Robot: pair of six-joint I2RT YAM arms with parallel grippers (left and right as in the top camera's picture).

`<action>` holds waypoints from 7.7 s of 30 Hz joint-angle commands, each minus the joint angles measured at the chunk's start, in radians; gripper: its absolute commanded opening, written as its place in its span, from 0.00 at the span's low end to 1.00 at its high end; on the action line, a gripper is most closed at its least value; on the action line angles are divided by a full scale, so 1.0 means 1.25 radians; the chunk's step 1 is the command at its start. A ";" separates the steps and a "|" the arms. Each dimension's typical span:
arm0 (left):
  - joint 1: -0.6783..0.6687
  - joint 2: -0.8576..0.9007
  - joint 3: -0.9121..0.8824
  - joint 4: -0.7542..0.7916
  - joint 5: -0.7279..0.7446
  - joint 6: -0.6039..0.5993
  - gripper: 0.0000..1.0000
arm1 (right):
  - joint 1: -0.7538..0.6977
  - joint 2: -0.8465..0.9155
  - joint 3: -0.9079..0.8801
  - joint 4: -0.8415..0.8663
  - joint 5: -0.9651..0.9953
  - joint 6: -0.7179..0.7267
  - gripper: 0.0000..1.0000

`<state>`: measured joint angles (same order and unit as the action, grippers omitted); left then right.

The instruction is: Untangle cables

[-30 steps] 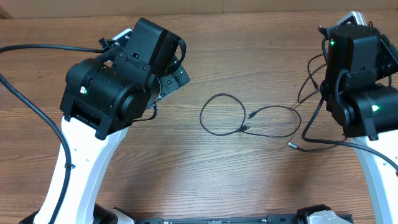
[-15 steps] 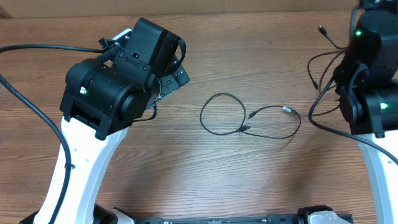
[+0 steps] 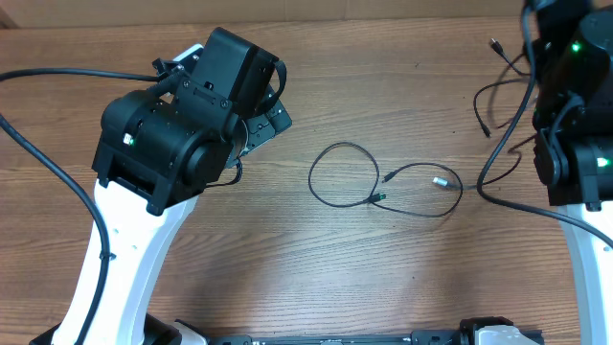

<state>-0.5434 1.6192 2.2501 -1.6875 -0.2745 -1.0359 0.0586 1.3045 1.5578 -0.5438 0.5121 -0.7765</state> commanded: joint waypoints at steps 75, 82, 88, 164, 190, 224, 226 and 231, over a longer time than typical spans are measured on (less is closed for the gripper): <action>0.000 -0.002 0.002 -0.002 -0.017 0.016 1.00 | -0.008 0.089 0.011 0.182 0.169 0.237 0.04; 0.000 -0.002 0.002 -0.002 -0.017 0.016 1.00 | -0.045 0.134 0.011 0.124 0.052 0.390 0.04; 0.000 -0.002 0.002 -0.002 -0.017 0.016 1.00 | -0.114 0.158 0.011 0.067 -0.002 0.490 0.04; 0.000 -0.002 0.002 -0.002 -0.017 0.016 1.00 | -0.555 0.444 0.011 -0.005 -0.908 0.573 1.00; 0.000 -0.002 0.002 -0.002 -0.017 0.016 1.00 | -0.075 0.444 0.011 -0.516 -0.831 0.237 1.00; 0.000 -0.002 0.002 -0.002 -0.017 0.016 1.00 | 0.091 0.444 -0.260 -0.427 -0.805 0.270 0.90; 0.000 -0.002 0.002 -0.002 -0.017 0.016 0.99 | 0.101 0.444 -0.277 -0.402 -0.805 0.269 0.90; 0.000 -0.002 0.002 -0.002 -0.017 0.016 1.00 | 0.134 0.444 -0.322 -0.365 -0.809 0.270 0.88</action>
<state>-0.5434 1.6192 2.2501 -1.6875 -0.2745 -1.0359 0.1978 1.8603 1.1809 -1.0023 -0.4759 -0.4404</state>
